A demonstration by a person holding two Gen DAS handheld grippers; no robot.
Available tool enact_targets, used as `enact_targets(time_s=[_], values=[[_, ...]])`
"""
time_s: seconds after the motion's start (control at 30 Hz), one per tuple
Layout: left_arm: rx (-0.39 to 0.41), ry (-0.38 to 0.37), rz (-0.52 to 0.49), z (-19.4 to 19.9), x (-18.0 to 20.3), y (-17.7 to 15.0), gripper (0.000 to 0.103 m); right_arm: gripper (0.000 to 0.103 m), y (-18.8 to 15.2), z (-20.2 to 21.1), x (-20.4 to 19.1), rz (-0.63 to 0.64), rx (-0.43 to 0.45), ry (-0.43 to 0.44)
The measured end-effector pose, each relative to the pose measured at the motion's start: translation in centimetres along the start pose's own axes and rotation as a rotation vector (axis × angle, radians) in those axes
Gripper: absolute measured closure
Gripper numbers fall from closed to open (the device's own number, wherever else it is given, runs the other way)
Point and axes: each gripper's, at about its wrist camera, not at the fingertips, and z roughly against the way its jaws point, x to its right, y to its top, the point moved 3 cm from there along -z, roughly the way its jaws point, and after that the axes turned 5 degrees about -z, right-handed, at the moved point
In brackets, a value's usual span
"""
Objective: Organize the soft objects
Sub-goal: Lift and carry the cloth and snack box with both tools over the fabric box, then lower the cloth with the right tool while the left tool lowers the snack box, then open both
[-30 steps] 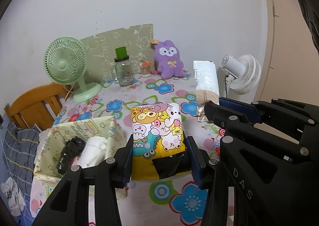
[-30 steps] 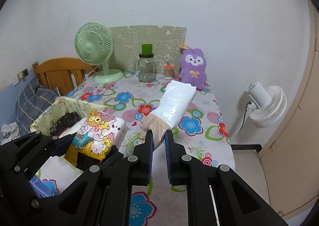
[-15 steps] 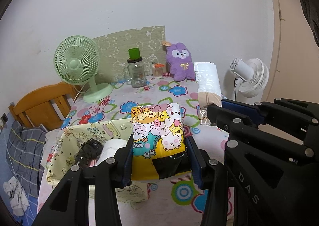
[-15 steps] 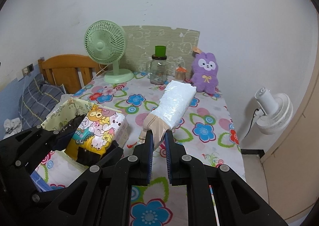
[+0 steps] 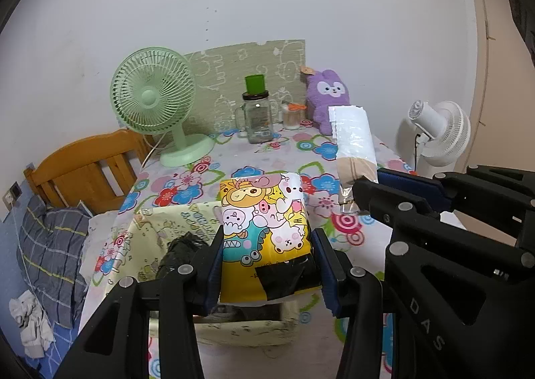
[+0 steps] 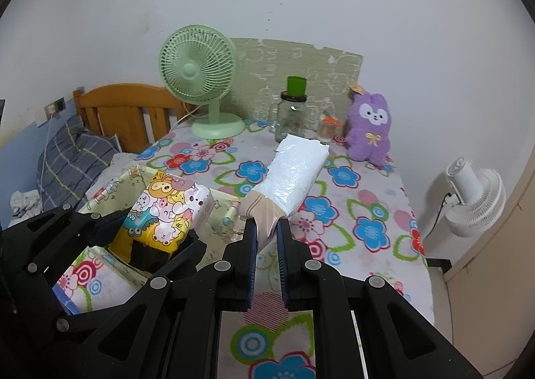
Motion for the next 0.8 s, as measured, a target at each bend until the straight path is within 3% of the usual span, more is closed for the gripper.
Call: enact_targets(time_s=[0.8], values=[[-0.066, 0.036, 0.05, -3.4, -6.0, -1.6, 0.054, 0.089, 1.0, -4.7, -5.9, 0.058, -0.068, 0.102]])
